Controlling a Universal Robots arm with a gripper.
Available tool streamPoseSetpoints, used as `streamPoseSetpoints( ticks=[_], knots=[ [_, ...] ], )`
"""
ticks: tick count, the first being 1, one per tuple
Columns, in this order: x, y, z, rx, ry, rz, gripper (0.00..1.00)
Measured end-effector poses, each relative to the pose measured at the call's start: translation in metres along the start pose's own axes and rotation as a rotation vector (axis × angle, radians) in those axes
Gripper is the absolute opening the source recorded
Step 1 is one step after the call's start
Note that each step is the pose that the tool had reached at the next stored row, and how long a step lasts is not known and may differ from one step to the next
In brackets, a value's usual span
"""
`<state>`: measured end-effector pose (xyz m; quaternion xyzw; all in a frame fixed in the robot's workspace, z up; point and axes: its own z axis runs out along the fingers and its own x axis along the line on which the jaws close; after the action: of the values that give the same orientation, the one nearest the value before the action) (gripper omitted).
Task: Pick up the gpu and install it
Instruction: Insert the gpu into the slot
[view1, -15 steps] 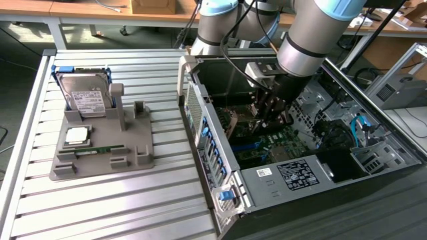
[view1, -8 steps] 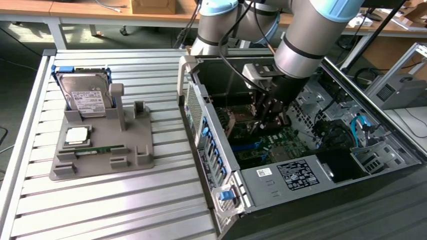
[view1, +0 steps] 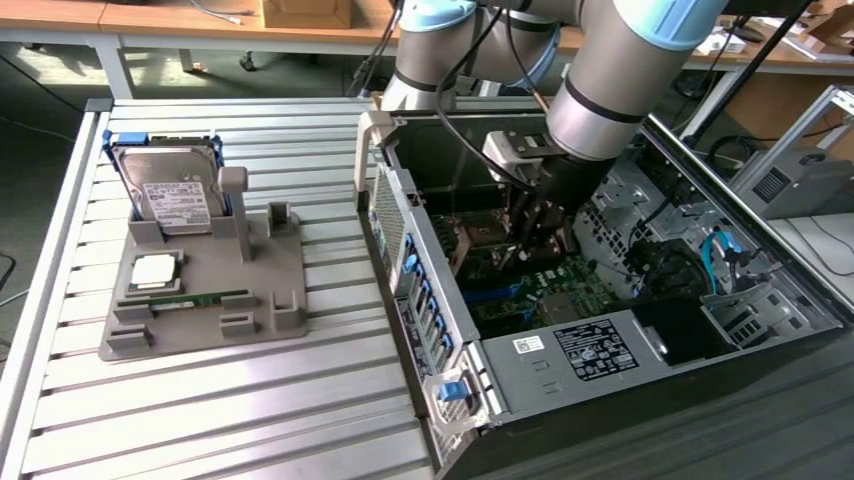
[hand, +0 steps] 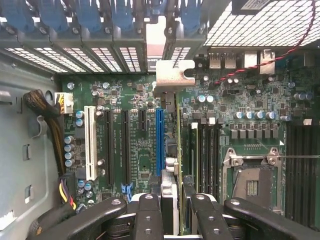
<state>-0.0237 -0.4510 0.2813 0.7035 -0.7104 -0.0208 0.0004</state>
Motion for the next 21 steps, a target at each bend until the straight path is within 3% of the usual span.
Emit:
streamPoseSetpoints(
  ticks=[15, 21],
  knots=[
    [0.002, 0.0098, 0.0048, 0.0002, 0.0162, 0.000, 0.27],
    [0.008, 0.0108, 0.0048, 0.0002, 0.0174, 0.000, 0.27]
  ],
)
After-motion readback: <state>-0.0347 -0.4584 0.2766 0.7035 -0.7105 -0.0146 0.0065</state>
